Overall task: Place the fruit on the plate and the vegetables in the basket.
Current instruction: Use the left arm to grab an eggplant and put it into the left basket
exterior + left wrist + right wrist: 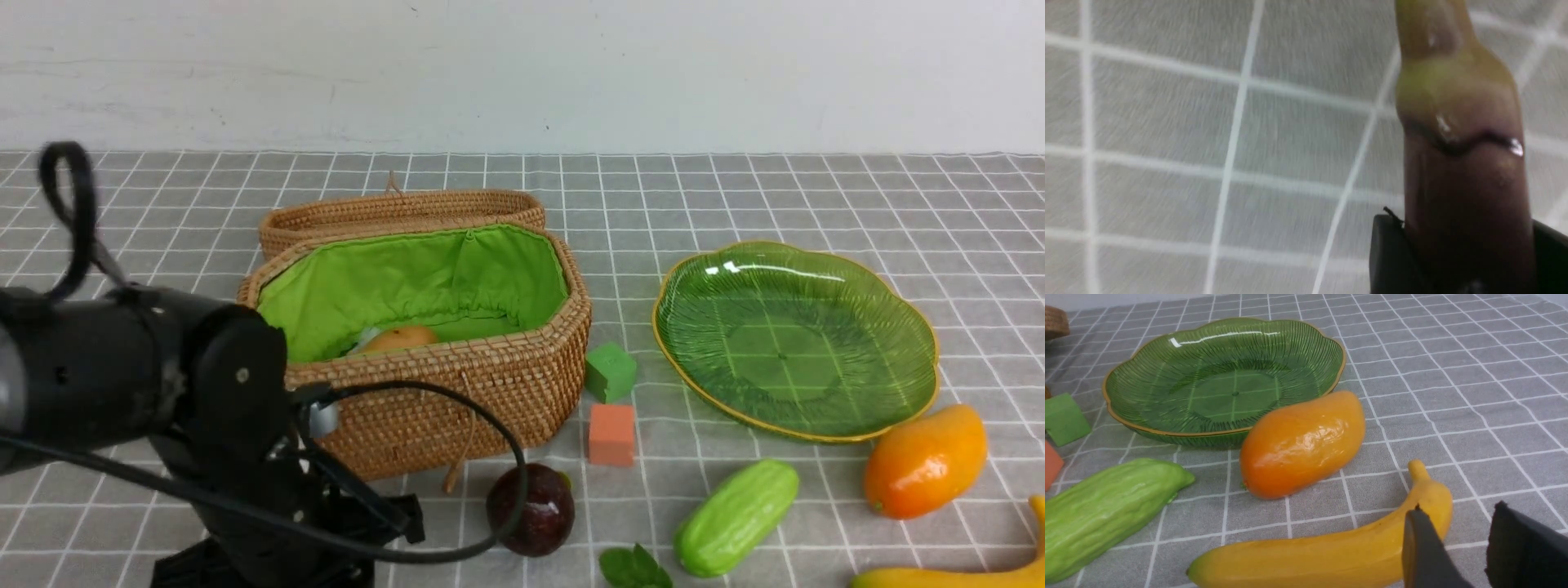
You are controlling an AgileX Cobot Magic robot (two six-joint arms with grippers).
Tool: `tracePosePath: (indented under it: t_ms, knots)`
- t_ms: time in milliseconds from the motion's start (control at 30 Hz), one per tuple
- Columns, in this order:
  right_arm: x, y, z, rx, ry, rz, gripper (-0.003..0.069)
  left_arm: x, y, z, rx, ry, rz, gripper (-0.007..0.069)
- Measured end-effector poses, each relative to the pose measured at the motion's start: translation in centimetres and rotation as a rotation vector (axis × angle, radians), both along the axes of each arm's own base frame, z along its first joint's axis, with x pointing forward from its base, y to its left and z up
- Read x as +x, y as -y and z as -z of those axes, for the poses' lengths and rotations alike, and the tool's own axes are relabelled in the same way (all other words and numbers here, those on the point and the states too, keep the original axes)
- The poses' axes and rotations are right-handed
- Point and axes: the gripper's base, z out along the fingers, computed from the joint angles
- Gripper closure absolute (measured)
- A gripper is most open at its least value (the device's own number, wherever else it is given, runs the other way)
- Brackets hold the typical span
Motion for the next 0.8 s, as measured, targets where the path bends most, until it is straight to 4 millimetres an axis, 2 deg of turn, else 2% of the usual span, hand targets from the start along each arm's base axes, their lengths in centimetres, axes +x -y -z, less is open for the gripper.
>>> tracePosePath:
  t_ms: [133,167,200,333,367,433,500,567,600,633,667,733,800]
  knots:
    - [0.0,0.0,0.0,0.0,0.0,0.0,0.0417,-1.8,-0.9,-3.7,-0.026,0.094,0.149,0.028]
    - [0.0,0.0,0.0,0.0,0.0,0.0,0.0417,-2.2,-1.2,-5.2,-0.03,0.152,0.189,0.028]
    - [0.0,0.0,0.0,0.0,0.0,0.0,0.0417,-2.3,-1.3,-5.6,-0.033,0.168,0.194,0.028]
    - [0.0,0.0,0.0,0.0,0.0,0.0,0.0417,-1.7,-2.0,-10.8,-0.019,0.455,0.248,0.028]
    - [0.0,0.0,0.0,0.0,0.0,0.0,0.0417,-1.6,-2.1,-11.0,-0.01,0.473,0.253,0.028]
    - [0.0,0.0,0.0,0.0,0.0,0.0,0.0417,-0.3,-2.2,-13.5,0.033,0.687,0.282,0.028]
    - [0.0,0.0,0.0,0.0,0.0,0.0,0.0417,0.3,-2.2,-14.1,0.059,0.754,0.298,0.028]
    - [0.0,0.0,0.0,0.0,0.0,0.0,0.0417,2.2,-1.9,-15.0,0.148,0.899,0.363,0.028]
    - [0.0,0.0,0.0,0.0,0.0,0.0,0.0417,2.3,-1.8,-15.0,0.146,0.904,0.365,0.028]
    - [0.0,0.0,0.0,0.0,0.0,0.0,0.0417,4.0,-1.2,-15.0,0.21,0.971,0.426,0.028]
    - [0.0,0.0,0.0,0.0,0.0,0.0,0.0417,4.0,-1.2,-15.1,0.215,0.982,0.432,0.028]
    - [0.0,0.0,0.0,0.0,0.0,0.0,0.0417,6.7,0.2,-14.2,0.28,1.079,0.542,0.028]
    - [0.0,0.0,0.0,0.0,0.0,0.0,0.0417,8.2,1.3,-13.1,0.309,1.129,0.627,0.028]
